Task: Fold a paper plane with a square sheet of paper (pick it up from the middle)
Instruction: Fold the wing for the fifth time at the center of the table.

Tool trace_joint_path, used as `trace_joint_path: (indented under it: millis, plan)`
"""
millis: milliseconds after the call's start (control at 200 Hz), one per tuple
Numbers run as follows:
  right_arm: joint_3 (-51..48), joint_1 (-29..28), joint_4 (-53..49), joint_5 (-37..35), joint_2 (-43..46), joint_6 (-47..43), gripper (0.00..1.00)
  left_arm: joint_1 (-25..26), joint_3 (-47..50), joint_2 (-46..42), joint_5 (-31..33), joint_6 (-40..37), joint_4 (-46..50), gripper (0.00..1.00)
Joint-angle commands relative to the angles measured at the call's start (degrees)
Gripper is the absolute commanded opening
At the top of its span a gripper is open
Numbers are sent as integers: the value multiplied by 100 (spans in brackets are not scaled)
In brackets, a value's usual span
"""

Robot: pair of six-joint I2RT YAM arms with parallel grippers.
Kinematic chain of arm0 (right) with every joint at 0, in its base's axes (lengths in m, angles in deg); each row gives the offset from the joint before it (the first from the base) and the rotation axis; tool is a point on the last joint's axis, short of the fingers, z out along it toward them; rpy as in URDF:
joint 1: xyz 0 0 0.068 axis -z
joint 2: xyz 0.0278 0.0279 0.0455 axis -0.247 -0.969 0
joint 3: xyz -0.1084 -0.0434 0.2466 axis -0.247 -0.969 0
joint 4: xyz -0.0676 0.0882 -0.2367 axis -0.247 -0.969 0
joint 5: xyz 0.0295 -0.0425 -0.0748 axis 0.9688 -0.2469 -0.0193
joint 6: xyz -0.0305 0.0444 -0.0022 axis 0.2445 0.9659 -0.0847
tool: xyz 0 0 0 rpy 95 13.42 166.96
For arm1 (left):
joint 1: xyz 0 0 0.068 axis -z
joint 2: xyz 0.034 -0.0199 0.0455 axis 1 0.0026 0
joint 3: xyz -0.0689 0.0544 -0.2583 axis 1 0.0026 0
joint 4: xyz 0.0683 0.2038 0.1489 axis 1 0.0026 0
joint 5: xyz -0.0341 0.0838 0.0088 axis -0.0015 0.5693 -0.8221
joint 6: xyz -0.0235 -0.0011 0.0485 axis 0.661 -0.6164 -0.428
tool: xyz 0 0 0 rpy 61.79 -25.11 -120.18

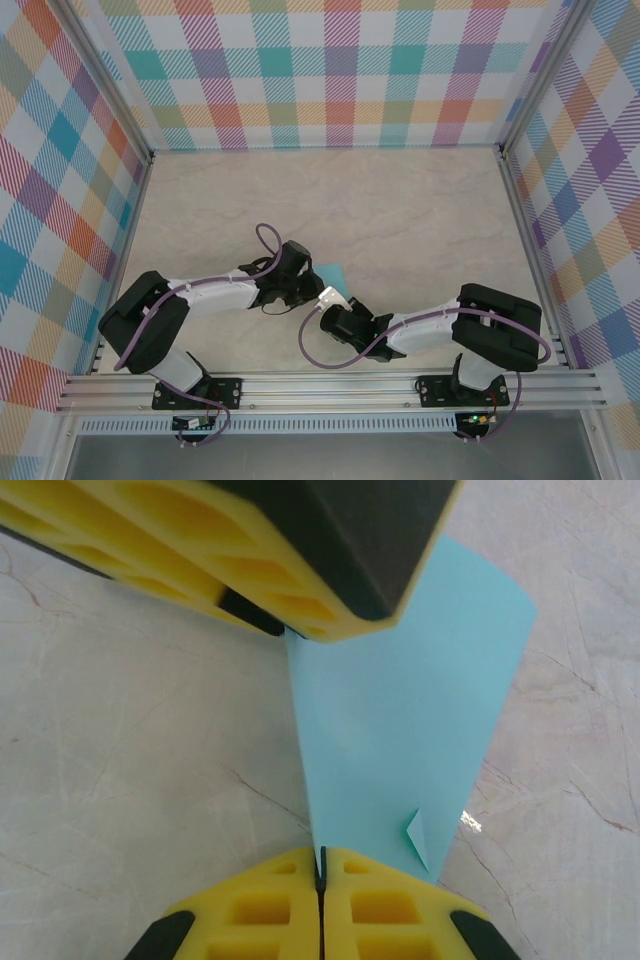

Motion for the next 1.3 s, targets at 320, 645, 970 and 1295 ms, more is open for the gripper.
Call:
trace_joint_path:
  millis: [320,645,970,1295]
  plan:
    - [33,-17,234,-111,-149,848,3,54,11,-1260,1317,-58,1188,55]
    - [-134,52,293,-44,2,1388,3,19,267,-1736,1556,128,1375,59]
    - [-248,266,377,418,184,1656,4,18,355,-1675,1486,254,1303,59]
    - [-445,472,610,925,303,1958,5,18,391,-1619,1409,256,1063,58]
